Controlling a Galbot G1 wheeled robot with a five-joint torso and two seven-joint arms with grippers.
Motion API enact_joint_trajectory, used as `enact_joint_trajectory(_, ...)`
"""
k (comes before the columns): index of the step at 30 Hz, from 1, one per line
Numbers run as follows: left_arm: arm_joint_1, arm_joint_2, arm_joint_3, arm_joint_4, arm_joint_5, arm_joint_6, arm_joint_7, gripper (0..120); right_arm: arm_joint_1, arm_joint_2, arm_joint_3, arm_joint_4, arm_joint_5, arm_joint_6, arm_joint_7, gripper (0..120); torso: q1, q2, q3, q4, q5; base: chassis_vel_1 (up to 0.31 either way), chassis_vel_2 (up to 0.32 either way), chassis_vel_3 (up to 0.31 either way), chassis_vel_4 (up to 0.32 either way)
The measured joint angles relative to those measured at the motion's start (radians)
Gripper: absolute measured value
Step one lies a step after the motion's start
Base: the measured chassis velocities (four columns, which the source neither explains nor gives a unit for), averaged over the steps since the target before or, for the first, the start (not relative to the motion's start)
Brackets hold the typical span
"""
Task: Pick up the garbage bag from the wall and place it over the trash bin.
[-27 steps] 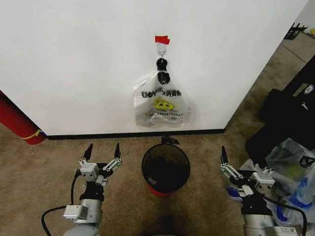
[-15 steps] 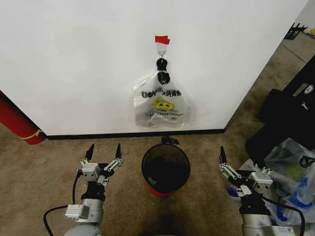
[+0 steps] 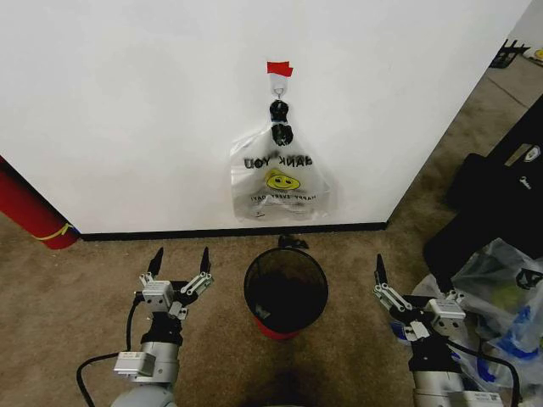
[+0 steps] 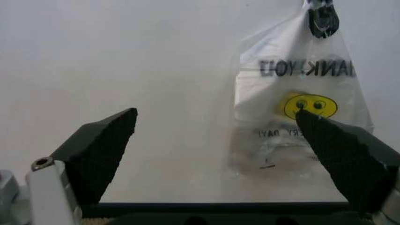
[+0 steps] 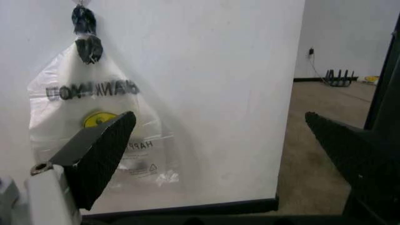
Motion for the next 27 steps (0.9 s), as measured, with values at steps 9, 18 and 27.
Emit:
enact_joint_trajectory(9, -0.004, -0.002, 0.007, -0.003, 0.001, 0.003, -0.003, 100, -0.004, -0.012, 0.015, 0.010, 0.000, -0.004, 0.002, 100, 0.000, 0.000, 0.000, 0.0000, 0.0000, 0.000, 0.000, 0.000, 0.000)
enact_joint_trajectory(18, -0.012, -0.001, 0.010, -0.005, 0.002, 0.005, -0.005, 100, -0.014, -0.009, 0.015, 0.017, -0.003, 0.003, 0.001, 100, 0.000, 0.000, 0.000, 0.0000, 0.0000, 0.000, 0.000, 0.000, 0.000)
enact_joint_trajectory(27, -0.017, -0.004, 0.011, 0.001, -0.001, 0.006, -0.006, 100, -0.019, -0.008, 0.022, 0.018, -0.006, 0.009, 0.001, 100, 0.000, 0.000, 0.000, 0.0000, 0.0000, 0.000, 0.000, 0.000, 0.000)
